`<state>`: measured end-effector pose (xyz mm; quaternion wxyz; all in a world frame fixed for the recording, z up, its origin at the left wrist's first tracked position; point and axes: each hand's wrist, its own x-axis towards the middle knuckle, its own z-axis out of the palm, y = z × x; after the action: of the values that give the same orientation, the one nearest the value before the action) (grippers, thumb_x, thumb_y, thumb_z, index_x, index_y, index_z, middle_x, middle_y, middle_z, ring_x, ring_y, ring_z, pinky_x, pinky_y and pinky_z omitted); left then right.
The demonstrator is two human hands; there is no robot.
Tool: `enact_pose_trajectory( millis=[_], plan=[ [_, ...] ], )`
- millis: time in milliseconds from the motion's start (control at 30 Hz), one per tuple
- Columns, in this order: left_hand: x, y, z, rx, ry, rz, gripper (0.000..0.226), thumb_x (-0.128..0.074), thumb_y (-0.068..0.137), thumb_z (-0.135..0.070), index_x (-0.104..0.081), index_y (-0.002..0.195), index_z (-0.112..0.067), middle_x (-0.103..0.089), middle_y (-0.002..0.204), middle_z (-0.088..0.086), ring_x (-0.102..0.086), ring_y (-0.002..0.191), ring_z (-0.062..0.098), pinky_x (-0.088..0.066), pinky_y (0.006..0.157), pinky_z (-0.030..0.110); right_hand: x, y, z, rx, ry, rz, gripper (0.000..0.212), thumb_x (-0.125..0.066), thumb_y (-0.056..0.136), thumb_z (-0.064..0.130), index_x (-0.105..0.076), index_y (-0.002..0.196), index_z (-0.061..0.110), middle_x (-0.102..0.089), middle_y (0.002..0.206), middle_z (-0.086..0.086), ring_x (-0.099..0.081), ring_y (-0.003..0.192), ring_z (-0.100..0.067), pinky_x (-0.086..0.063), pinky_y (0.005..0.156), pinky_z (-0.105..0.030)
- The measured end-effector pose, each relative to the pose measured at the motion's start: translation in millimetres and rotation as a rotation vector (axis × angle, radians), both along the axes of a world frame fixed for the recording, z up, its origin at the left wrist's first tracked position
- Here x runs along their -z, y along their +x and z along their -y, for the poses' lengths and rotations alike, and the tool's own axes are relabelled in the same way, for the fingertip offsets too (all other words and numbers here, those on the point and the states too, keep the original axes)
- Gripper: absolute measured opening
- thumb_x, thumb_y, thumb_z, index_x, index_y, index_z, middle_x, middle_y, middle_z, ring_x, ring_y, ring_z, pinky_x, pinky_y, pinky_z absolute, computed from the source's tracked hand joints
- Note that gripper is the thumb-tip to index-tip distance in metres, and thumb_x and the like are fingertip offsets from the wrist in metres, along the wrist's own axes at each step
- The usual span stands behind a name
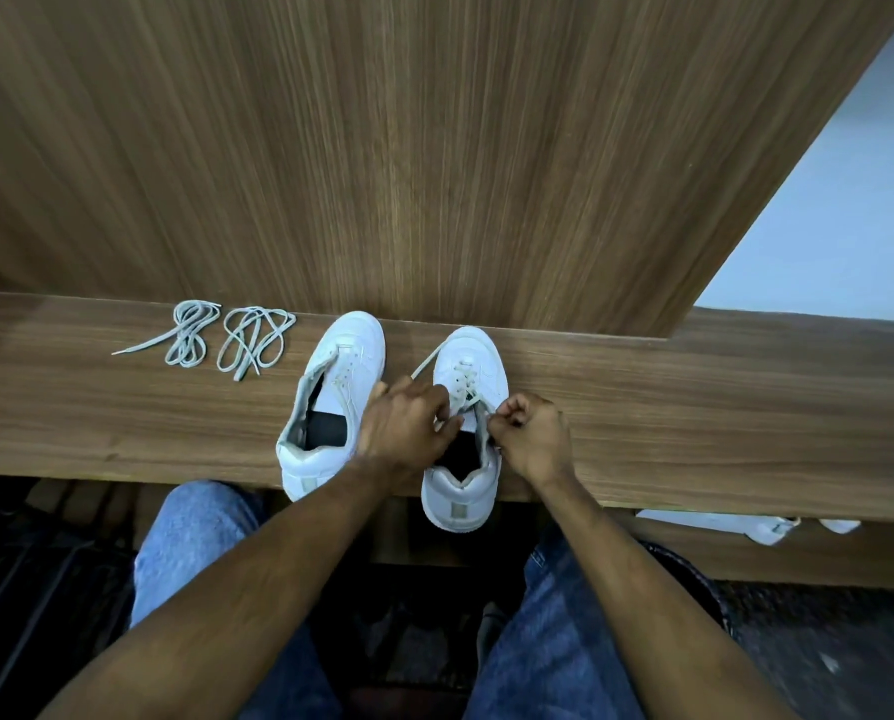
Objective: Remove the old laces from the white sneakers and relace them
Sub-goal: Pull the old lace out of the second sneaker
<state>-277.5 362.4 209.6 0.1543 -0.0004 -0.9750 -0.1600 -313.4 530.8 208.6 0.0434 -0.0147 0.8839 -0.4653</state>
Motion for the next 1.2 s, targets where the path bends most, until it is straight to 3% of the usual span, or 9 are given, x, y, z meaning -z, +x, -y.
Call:
enact_pose_trajectory(
  millis=[200, 333, 533, 633, 733, 800, 900, 1000, 1200],
  plan=[
    [-12, 9, -5, -0.180, 0.099, 0.181, 0.038, -0.049, 0.092, -0.049, -0.069, 0.086, -0.018, -0.069, 0.090, 0.010, -0.062, 0.091, 0.033, -0.040, 0.071, 0.033, -8, 0, 2, -0.076, 0.140, -0.054, 0.020, -0.066, 0.078, 0.021, -0.062, 0.095, 0.030, -0.063, 0.061, 0.009, -0.065, 0.070, -0.020, -0.052, 0.070, -0.035],
    [-11, 13, -9, -0.219, 0.307, 0.229, 0.034, -0.053, 0.092, -0.045, -0.065, 0.077, -0.016, -0.068, 0.083, 0.011, -0.062, 0.085, 0.033, -0.041, 0.065, 0.032, -20, -4, 14, -0.234, 0.470, -0.227, 0.039, -0.059, 0.083, 0.022, -0.060, 0.120, 0.032, -0.067, 0.109, 0.003, -0.064, 0.098, -0.025, -0.049, 0.078, -0.033],
    [-9, 10, -1, -0.237, 0.427, 0.318, 0.040, -0.056, 0.087, -0.052, -0.051, 0.058, -0.024, -0.065, 0.074, 0.006, -0.062, 0.080, 0.029, -0.037, 0.060, 0.030, -23, -15, 30, -0.418, 0.732, -0.351, 0.024, -0.054, 0.090, 0.034, -0.056, 0.111, 0.022, -0.057, 0.110, -0.001, -0.061, 0.097, -0.029, -0.043, 0.069, -0.033],
    [-12, 9, 1, -0.225, 0.407, 0.351, 0.030, -0.062, 0.084, -0.048, -0.067, 0.072, -0.020, -0.068, 0.084, 0.006, -0.062, 0.086, 0.028, -0.043, 0.066, 0.030, -16, -19, 30, -0.271, 0.473, -0.242, 0.010, -0.055, 0.088, 0.027, -0.062, 0.090, 0.020, -0.066, 0.090, 0.000, -0.062, 0.083, -0.027, -0.045, 0.068, -0.033],
    [-11, 7, 4, -0.218, 0.451, 0.338, 0.020, -0.067, 0.080, -0.043, -0.072, 0.084, -0.024, -0.070, 0.087, 0.005, -0.063, 0.090, 0.026, -0.046, 0.071, 0.030, -18, -23, 22, 0.139, -0.373, 0.185, 0.014, -0.059, 0.088, 0.011, -0.060, 0.075, 0.015, -0.068, 0.075, -0.006, -0.065, 0.074, -0.024, -0.052, 0.069, -0.037],
    [-11, 6, 4, -0.215, 0.450, 0.340, 0.019, -0.067, 0.079, -0.043, -0.073, 0.087, -0.027, -0.071, 0.088, 0.002, -0.064, 0.090, 0.023, -0.048, 0.073, 0.029, -19, -19, 17, 0.239, -0.690, 0.396, 0.016, -0.053, 0.091, 0.004, -0.053, 0.078, 0.013, -0.069, 0.081, -0.013, -0.065, 0.069, -0.023, -0.054, 0.069, -0.035],
    [-11, 5, 4, -0.233, 0.424, 0.354, 0.019, -0.066, 0.080, -0.045, -0.072, 0.084, -0.027, -0.070, 0.088, 0.003, -0.063, 0.089, 0.024, -0.047, 0.071, 0.030, -14, -21, 14, 0.101, -0.511, 0.280, 0.017, -0.053, 0.086, -0.001, -0.055, 0.090, 0.016, -0.067, 0.102, -0.013, -0.065, 0.079, -0.019, -0.055, 0.074, -0.038],
    [-12, 5, 3, -0.244, 0.399, 0.351, 0.022, -0.064, 0.081, -0.045, -0.070, 0.079, -0.024, -0.068, 0.084, 0.003, -0.063, 0.086, 0.025, -0.043, 0.067, 0.028, -17, -23, 11, -0.153, -0.083, 0.003, 0.021, -0.063, 0.079, 0.008, -0.062, 0.094, 0.024, -0.062, 0.109, 0.001, -0.060, 0.098, -0.018, -0.052, 0.087, -0.042],
    [-18, 4, -2, -0.228, 0.364, 0.326, 0.023, -0.061, 0.083, -0.044, -0.072, 0.087, -0.025, -0.069, 0.089, 0.007, -0.062, 0.088, 0.028, -0.039, 0.067, 0.029, -18, -23, 15, -0.472, 0.503, -0.309, 0.020, -0.059, 0.090, 0.035, -0.064, 0.105, 0.023, -0.052, 0.126, 0.006, -0.054, 0.110, -0.017, -0.048, 0.078, -0.034]
  ],
)
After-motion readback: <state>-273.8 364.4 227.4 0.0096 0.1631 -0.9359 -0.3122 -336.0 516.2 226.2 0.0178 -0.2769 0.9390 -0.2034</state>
